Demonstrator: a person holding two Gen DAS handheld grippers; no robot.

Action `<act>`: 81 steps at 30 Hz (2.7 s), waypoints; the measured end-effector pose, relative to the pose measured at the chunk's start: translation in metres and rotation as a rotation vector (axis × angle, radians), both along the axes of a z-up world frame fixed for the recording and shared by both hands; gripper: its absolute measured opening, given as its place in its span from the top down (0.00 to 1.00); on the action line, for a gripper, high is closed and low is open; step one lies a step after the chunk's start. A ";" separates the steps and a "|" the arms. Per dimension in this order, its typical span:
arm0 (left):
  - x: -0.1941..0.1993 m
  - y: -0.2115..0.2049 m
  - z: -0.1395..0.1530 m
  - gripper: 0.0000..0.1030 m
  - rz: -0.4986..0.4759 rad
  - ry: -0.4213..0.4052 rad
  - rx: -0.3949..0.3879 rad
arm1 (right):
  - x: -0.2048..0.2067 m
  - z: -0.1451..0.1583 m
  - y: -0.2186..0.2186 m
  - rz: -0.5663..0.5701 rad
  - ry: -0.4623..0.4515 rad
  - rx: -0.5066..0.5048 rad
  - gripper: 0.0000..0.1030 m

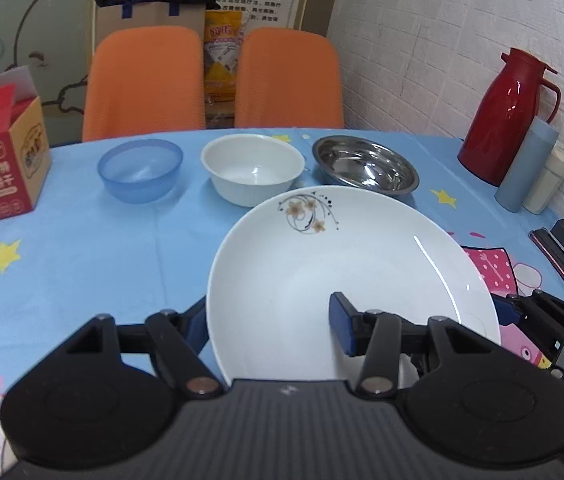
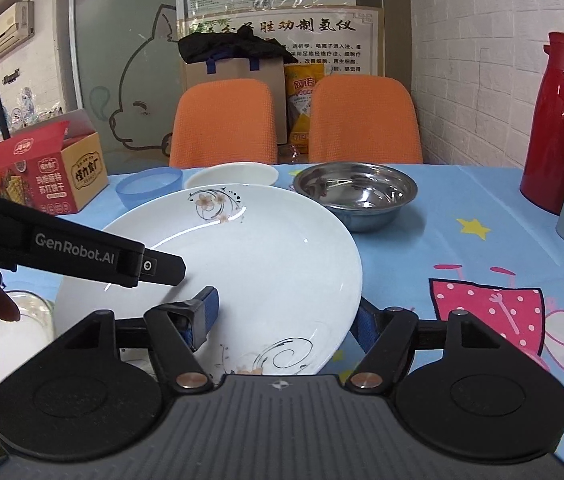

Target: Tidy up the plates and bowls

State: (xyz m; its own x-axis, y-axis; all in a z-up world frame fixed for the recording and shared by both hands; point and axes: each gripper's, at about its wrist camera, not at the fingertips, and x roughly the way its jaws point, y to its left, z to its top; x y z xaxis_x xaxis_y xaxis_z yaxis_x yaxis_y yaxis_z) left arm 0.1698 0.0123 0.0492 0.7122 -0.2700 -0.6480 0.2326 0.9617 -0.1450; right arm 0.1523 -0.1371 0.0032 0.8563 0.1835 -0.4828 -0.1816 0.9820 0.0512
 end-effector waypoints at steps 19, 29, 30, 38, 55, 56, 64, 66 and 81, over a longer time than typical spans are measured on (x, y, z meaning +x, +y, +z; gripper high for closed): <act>-0.111 0.131 -0.023 0.53 0.265 0.022 -0.027 | -0.061 -0.010 0.123 0.291 0.030 -0.031 0.00; -0.113 0.144 -0.030 0.50 0.254 0.009 -0.070 | -0.063 -0.015 0.137 0.298 0.043 -0.050 0.00; -0.113 0.145 -0.032 0.50 0.255 0.019 -0.079 | -0.063 -0.015 0.138 0.299 0.042 -0.053 0.00; -0.116 0.151 -0.034 0.49 0.253 -0.004 -0.113 | -0.064 -0.018 0.145 0.303 0.030 -0.096 0.00; -0.120 0.111 0.008 0.30 0.205 -0.125 -0.059 | -0.064 -0.004 0.101 0.214 -0.050 0.001 0.00; -0.118 0.106 0.007 0.30 0.198 -0.118 -0.056 | -0.063 -0.004 0.096 0.202 -0.046 0.010 0.00; -0.105 0.068 0.005 0.30 0.137 -0.092 -0.019 | -0.057 -0.009 0.045 0.057 -0.028 0.122 0.00; -0.101 0.056 0.006 0.30 0.117 -0.089 -0.007 | -0.056 -0.011 0.035 0.033 -0.025 0.140 0.00; -0.078 -0.003 0.007 0.29 0.022 -0.078 0.075 | -0.048 -0.025 -0.030 -0.209 0.039 0.159 0.00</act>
State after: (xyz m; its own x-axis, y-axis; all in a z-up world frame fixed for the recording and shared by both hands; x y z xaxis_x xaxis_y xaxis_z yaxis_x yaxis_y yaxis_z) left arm 0.0920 0.0091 0.0566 0.7667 -0.2062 -0.6080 0.2189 0.9742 -0.0545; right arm 0.1043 -0.1676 -0.0222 0.8647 0.0807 -0.4958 0.0300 0.9770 0.2113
